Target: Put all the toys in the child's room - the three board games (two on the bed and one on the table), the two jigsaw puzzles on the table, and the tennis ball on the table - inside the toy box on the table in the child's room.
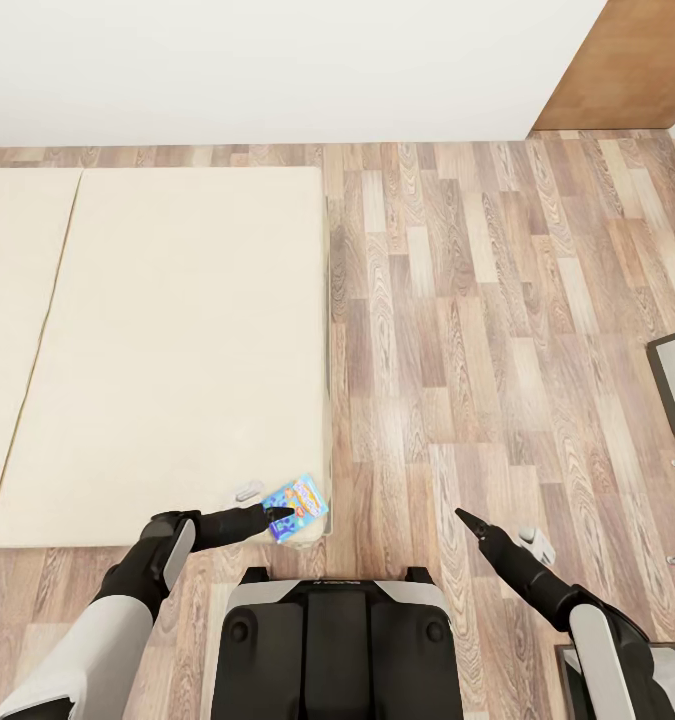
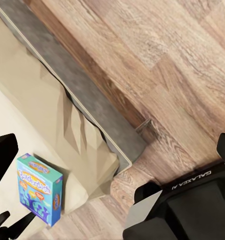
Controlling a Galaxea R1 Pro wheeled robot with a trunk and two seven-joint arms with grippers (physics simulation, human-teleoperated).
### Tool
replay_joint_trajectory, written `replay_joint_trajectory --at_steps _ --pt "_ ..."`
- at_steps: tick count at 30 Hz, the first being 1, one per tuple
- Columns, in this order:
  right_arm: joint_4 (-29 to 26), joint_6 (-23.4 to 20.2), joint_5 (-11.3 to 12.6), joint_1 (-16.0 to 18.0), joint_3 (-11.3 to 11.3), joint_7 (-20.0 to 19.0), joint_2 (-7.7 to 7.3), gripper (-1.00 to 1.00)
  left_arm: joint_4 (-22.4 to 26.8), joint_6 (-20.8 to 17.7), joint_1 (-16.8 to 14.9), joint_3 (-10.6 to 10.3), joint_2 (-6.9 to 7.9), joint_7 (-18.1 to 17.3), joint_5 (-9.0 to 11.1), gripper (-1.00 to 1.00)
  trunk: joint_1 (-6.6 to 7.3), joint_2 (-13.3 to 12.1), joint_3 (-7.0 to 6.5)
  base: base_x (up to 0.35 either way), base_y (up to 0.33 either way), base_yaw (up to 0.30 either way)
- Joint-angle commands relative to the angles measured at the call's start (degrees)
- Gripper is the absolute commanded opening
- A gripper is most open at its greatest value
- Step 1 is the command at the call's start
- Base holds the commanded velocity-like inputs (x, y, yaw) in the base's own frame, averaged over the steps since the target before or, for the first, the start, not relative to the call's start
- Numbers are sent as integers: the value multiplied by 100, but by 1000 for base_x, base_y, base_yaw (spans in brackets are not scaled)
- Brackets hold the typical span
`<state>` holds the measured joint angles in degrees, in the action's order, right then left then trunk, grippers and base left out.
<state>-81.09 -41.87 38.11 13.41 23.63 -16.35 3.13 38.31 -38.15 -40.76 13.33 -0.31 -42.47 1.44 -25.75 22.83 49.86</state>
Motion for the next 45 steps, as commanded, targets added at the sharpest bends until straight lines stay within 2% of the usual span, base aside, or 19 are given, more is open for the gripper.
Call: replay_joint_trajectory --at_steps 1,15,26,45 --pt "-3 -40 -4 4 19 -26 6 100 1 -44 -2 20 -3 -13 14 100 -3 9 6 0 0 0" --pt "-1 -37 -1 4 36 -26 3 100 1 -27 -2 20 -15 -38 14 100 -3 9 6 0 0 0" --pt "1 -39 1 4 34 -26 3 100 4 -27 1 20 -8 -393 14 100 -3 9 6 0 0 0" --pt "0 -55 30 4 40 -32 -5 100 1 -41 0 20 -4 -412 14 100 -3 9 6 0 0 0"
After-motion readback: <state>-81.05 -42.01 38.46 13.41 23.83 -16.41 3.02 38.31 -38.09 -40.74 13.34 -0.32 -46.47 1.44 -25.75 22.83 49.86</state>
